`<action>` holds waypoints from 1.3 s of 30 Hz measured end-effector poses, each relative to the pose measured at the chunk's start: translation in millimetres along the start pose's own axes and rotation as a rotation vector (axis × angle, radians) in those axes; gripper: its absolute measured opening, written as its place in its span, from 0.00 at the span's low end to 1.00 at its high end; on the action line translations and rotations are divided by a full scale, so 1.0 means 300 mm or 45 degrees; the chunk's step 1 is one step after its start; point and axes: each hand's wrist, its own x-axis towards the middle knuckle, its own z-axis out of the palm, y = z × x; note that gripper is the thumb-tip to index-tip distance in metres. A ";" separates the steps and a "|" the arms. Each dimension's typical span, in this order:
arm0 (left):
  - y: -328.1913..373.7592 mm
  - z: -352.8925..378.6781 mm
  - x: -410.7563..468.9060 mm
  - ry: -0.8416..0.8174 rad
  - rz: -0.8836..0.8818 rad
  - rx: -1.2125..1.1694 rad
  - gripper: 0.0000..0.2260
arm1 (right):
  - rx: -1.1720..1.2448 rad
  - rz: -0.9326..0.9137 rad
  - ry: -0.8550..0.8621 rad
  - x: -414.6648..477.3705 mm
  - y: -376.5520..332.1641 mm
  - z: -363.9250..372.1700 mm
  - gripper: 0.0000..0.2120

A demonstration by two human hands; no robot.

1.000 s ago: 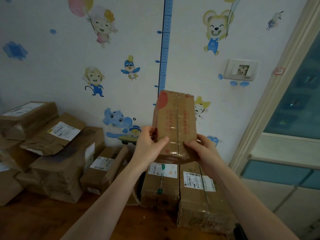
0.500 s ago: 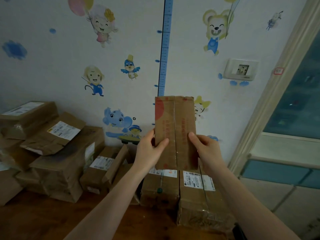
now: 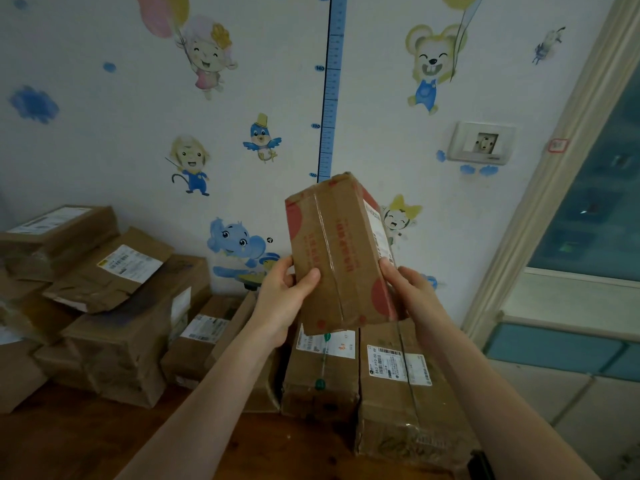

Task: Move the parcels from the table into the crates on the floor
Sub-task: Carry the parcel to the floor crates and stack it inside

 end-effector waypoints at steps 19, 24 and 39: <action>-0.058 0.005 0.013 -0.075 -0.265 0.111 0.25 | 0.285 0.083 0.148 -0.020 0.039 -0.013 0.13; -0.111 0.063 0.033 -0.138 -0.318 0.098 0.23 | 0.336 0.164 0.283 -0.037 0.085 -0.061 0.11; -0.252 0.521 -0.122 -0.412 -0.382 0.134 0.23 | 0.275 0.190 0.537 -0.296 0.183 -0.537 0.12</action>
